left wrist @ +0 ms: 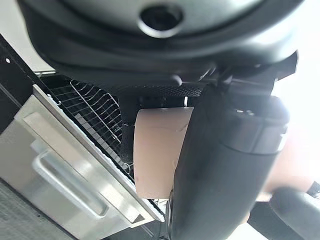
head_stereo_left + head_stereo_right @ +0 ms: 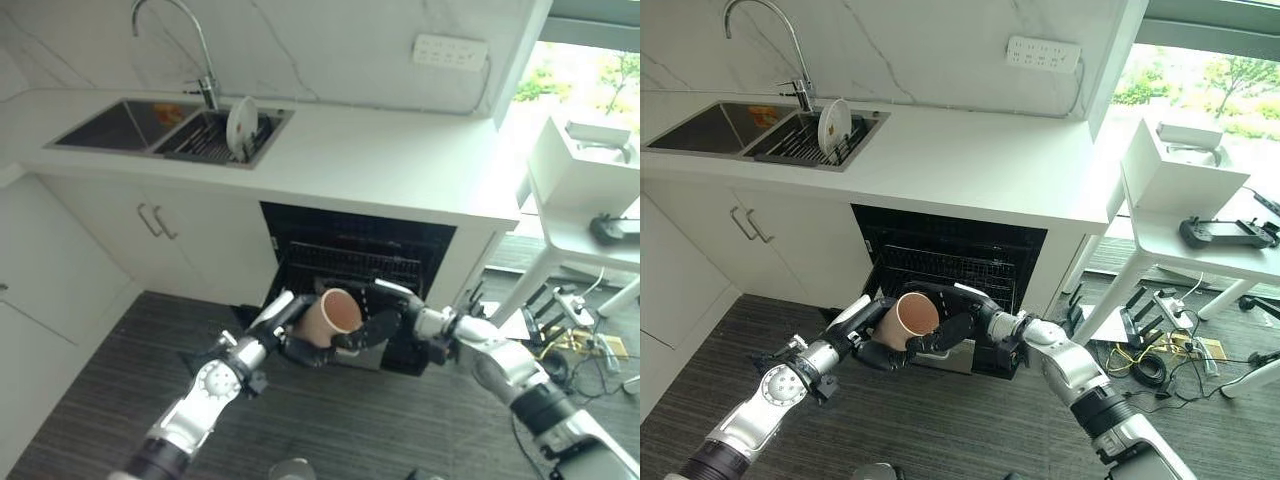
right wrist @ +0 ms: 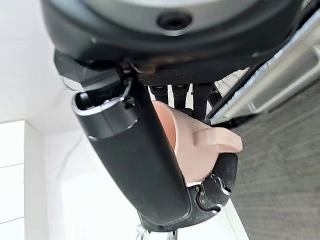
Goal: Place the dishes in the dishwasher.
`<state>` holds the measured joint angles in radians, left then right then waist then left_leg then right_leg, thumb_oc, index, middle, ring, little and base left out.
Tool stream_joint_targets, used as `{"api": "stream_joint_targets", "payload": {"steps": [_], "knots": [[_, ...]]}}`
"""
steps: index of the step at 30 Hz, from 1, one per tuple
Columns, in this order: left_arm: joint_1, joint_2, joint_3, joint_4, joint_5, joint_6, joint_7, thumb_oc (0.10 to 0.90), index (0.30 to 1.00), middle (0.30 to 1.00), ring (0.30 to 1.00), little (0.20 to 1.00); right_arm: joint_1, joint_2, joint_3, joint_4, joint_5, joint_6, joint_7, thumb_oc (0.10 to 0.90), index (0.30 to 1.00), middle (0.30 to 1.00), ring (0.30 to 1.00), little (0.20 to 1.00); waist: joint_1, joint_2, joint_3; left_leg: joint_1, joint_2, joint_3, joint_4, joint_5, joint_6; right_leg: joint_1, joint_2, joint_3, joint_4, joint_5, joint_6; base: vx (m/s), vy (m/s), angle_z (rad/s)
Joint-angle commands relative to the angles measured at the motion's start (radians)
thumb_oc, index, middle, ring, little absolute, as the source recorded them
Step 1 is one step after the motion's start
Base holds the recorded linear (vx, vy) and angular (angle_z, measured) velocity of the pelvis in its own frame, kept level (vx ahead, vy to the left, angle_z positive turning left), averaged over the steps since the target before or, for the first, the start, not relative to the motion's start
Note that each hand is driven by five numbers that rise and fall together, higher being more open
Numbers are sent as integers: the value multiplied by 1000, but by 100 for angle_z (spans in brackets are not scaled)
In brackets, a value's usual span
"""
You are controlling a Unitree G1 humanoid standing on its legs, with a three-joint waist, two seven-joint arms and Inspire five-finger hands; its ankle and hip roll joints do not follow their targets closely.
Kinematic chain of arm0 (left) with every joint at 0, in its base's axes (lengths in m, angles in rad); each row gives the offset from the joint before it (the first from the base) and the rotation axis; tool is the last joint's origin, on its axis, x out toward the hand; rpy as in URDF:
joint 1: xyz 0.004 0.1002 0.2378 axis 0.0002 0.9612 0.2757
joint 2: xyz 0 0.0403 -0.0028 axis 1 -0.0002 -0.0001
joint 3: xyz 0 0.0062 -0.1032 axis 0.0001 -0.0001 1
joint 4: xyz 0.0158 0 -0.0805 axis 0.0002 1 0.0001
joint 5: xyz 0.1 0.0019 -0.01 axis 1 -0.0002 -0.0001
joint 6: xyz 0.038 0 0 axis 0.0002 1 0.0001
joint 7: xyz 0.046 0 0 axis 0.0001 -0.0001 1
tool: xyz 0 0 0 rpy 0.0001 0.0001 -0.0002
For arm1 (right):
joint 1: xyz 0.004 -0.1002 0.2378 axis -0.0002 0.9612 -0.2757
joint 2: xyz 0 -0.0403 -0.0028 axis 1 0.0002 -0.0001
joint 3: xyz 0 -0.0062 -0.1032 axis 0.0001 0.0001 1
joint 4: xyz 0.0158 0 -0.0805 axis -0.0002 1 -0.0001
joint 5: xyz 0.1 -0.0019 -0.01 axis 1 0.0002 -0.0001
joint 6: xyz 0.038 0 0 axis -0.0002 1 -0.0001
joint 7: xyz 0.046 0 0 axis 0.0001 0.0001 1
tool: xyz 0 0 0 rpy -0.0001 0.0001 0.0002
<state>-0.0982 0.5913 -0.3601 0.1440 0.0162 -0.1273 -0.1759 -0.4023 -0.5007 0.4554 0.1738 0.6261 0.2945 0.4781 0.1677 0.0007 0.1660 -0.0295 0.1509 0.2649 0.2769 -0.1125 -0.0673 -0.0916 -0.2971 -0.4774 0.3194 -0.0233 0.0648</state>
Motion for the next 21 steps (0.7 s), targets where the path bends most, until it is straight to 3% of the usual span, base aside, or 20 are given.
{"api": "stream_joint_targets", "payload": {"steps": [1, 6, 13, 18, 20, 21], "knots": [[-175, -63, -100, -188, -28, -156, -22, 400, 300, 300, 300, 300, -179, 146, 44, -36, 170, -71, 95, 800, 900, 900, 900, 900, 7, -16, -44, 7, -29, -43, 23, -51, 20, 116, 3, 61, -19, -93, 106, 9, 2, 7], [-182, -75, -122, -182, -22, -158, -5, 400, 300, 300, 300, 300, -183, 170, 61, -46, 175, -66, 110, 800, 900, 900, 900, 900, 6, -13, -45, 7, -29, -39, 23, -51, 21, 117, 2, 61, -19, -93, 106, 1, 1, 1], [-184, -84, -134, -167, -35, -151, 9, 400, 300, 300, 300, 300, -204, 159, 75, -60, 83, -121, 75, 800, 900, 900, 900, 900, 6, -15, -45, 6, -31, -41, 23, -49, 23, 115, 2, 67, -19, -92, 105, 0, 0, 0], [-176, -92, -135, -161, -53, -146, 12, 400, 300, 300, 300, 300, -228, 146, 81, -79, 5, -144, 91, 800, 900, 900, 900, 900, 8, -16, -43, 4, -35, -46, 23, -50, 24, 113, 4, 71, -19, -93, 102, 0, 0, 0], [-176, -91, -132, -159, -57, -144, 15, 400, 300, 300, 300, 300, -249, 130, 87, -93, -88, -165, 84, 800, 900, 900, 900, 900, 9, -18, -42, 3, -37, -47, 23, -50, 25, 111, 4, 73, -19, -92, 102, 0, 0, 0], [-176, -90, -130, -161, -55, -143, 20, 400, 300, 300, 300, 300, -272, 104, 96, -107, -161, -191, 72, 733, 799, 799, 799, 799, 8, -19, -42, 2, -37, -45, 23, -50, 25, 110, 4, 75, -19, -92, 100, 0, 0, 0]]}}
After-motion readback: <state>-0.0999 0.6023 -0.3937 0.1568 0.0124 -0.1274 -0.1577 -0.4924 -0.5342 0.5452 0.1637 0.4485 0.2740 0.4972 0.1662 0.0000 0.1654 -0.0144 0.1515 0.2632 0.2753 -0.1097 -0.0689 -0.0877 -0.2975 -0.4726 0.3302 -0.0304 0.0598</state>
